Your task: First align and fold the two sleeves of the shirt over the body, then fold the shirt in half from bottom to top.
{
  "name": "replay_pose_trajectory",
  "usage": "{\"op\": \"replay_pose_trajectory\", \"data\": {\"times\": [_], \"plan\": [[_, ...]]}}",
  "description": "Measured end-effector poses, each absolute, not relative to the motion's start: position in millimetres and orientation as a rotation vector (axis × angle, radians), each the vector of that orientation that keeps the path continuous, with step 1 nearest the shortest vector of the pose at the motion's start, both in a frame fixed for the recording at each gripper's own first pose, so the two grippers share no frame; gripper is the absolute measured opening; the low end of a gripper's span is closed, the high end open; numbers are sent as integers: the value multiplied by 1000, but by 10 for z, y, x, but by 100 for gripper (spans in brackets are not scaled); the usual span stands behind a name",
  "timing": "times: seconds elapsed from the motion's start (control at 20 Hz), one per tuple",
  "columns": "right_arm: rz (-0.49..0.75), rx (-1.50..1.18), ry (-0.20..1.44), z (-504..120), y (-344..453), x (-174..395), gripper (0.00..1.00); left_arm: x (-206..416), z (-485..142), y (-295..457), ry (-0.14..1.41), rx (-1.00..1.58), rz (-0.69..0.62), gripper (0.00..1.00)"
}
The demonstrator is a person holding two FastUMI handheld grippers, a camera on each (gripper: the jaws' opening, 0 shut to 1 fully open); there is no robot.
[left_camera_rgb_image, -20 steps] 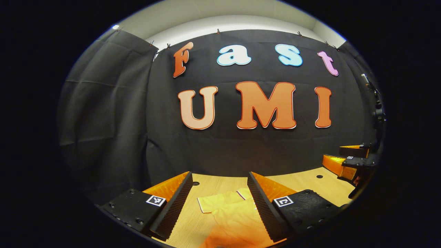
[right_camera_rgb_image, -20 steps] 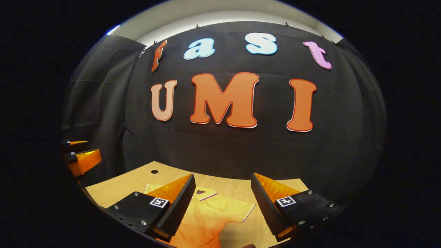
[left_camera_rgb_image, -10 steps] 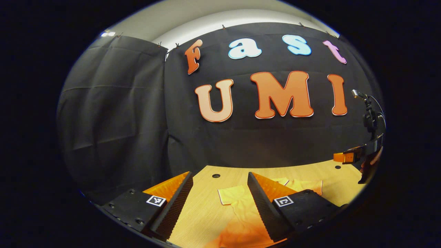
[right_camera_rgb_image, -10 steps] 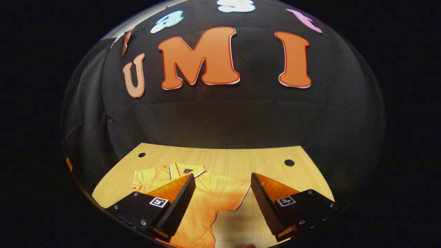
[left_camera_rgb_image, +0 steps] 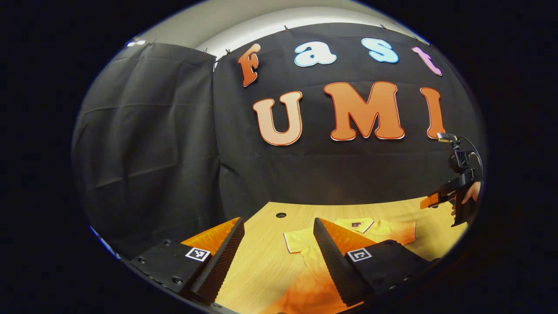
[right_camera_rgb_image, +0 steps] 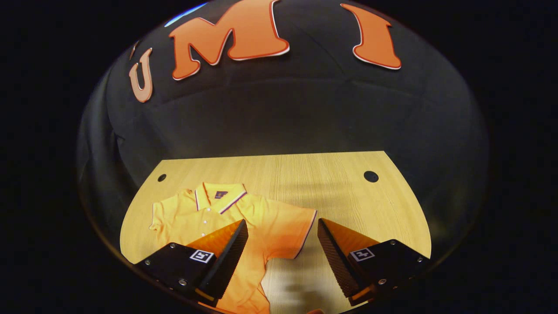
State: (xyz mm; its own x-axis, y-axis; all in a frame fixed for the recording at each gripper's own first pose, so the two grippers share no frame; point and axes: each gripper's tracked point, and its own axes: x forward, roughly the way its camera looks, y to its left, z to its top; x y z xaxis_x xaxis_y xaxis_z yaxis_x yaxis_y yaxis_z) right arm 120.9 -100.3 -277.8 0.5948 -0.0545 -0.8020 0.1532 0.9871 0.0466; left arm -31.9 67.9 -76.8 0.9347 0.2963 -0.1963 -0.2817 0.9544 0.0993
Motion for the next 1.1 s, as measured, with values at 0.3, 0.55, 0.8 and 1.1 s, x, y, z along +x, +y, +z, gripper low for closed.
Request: {"op": "replay_pose_trajectory", "data": {"times": [0.3, 0.55, 0.8, 1.1], "plan": [[-151, 192, 1174, -3285, -1019, 1191, 95, 74, -982, 794, 278, 58, 237, 98], [-189, 240, 1320, -3699, -1105, 1222, 94, 105, -1214, 1000, 347, 4, 245, 98], [-223, 263, 1411, -4072, -1145, 1217, 86, 48, -1430, 1228, 405, -20, 307, 98], [-231, 232, 1494, -4433, -1177, 1220, 71, 77, -1487, 1240, 425, -10, 316, 98]]}}
